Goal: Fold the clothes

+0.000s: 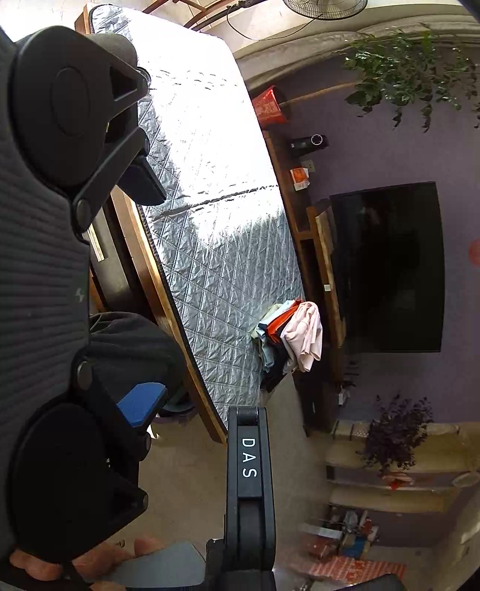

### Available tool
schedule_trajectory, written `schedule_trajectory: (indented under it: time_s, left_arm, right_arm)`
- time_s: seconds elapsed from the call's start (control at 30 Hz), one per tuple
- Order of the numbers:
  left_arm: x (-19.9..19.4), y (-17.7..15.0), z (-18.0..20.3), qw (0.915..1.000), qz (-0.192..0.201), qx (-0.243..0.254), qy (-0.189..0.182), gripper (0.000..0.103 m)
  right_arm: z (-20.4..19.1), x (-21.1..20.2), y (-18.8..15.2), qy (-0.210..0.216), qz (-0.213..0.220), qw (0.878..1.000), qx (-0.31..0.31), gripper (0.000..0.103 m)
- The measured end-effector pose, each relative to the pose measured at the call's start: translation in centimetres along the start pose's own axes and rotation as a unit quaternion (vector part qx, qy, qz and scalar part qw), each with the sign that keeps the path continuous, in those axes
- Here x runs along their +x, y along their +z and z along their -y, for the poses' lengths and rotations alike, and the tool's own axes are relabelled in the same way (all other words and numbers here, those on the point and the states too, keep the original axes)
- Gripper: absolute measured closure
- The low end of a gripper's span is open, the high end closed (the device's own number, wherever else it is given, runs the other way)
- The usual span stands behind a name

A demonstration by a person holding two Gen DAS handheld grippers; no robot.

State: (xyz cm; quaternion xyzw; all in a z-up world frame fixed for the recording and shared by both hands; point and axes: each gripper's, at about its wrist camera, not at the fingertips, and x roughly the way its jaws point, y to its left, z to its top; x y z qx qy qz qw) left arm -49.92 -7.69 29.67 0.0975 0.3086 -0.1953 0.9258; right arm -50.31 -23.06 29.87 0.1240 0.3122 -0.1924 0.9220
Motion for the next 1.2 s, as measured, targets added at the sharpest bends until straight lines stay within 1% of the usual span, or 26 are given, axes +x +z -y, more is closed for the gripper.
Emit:
schedule_trajectory:
  time_s: [0.2,0.3,0.43,0.77,1.2]
  left_arm:
    - [-0.2,-0.3,0.0,1.0000,0.001,0.008,0.001,0.001]
    - [0.0,-0.3,0.0,0.9999,-0.003,0.012,0.004,0.001]
    - [0.3,-0.3,-0.6,0.9999,-0.008,0.002,0.007,0.001]
    - [0.3,-0.1,-0.5,0.9999,-0.008,0.006,0.006,0.001]
    - [0.6,-0.5,-0.4,0.9998,-0.017,0.009,0.004,0.001]
  right_arm:
    - [-0.5,0.6,-0.1,0.003,-0.008,1.000,-0.010,0.000]
    - [-1.0,0.9,-0.1,-0.005,-0.010,1.000,-0.020,0.000]
    - [-1.4,0.8,-0.2,-0.014,-0.004,0.999,-0.035,0.000]
    - [-1.4,0.9,-0.6,-0.014,-0.006,0.999,-0.038,0.000]
    - [-1.8,1.0,-0.8,-0.020,-0.008,0.998,-0.053,0.000]
